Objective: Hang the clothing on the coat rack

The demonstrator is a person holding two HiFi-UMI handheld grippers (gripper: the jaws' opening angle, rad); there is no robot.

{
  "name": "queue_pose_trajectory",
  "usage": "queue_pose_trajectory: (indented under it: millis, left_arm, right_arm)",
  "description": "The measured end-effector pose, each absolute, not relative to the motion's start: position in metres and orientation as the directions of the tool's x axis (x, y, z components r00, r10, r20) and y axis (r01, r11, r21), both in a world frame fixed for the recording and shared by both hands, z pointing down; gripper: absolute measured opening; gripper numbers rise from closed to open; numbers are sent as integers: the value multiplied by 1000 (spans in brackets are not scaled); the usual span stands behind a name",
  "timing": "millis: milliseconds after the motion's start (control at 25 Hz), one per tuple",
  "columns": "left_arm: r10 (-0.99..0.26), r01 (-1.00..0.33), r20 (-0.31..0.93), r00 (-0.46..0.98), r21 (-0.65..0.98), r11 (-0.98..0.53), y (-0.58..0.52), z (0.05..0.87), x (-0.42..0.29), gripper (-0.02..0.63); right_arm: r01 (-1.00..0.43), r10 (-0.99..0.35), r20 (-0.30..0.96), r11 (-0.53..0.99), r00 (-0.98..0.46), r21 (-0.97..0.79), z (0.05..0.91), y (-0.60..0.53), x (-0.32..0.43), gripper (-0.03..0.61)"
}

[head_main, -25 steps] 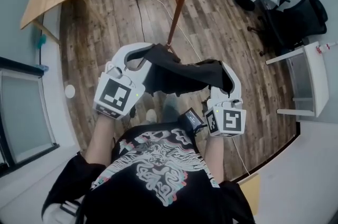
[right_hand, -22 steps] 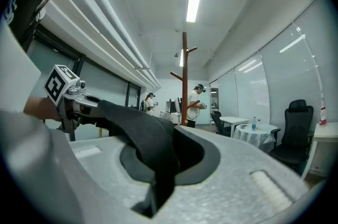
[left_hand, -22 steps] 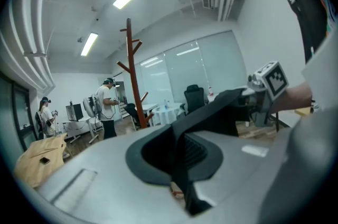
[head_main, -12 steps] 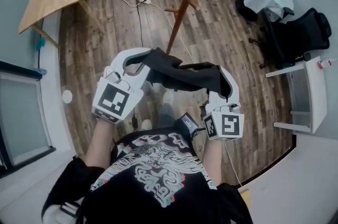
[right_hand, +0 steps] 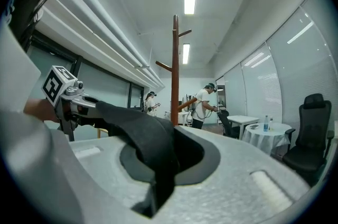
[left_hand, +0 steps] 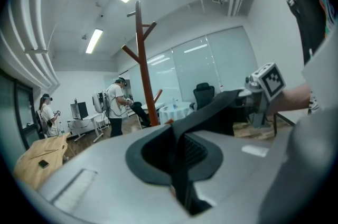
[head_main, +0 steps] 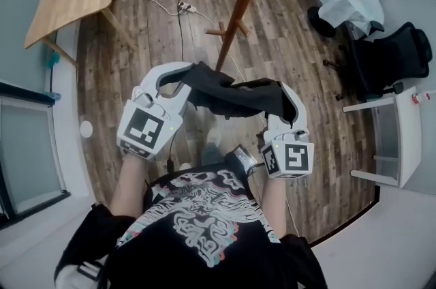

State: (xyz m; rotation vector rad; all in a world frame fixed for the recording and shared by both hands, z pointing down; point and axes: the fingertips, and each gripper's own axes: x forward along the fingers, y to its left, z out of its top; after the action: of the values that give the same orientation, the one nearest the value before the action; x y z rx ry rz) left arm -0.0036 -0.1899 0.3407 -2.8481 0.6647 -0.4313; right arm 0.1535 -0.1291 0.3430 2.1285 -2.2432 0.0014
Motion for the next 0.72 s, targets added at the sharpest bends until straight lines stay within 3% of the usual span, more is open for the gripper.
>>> queue_pose_trajectory:
  millis: [720]
  left_arm:
    - [-494,-439,254,831,-244,-865,-262,348,47,-2]
  right_arm:
    - [-994,-994,42,104,-102,32,345,-214,211,21]
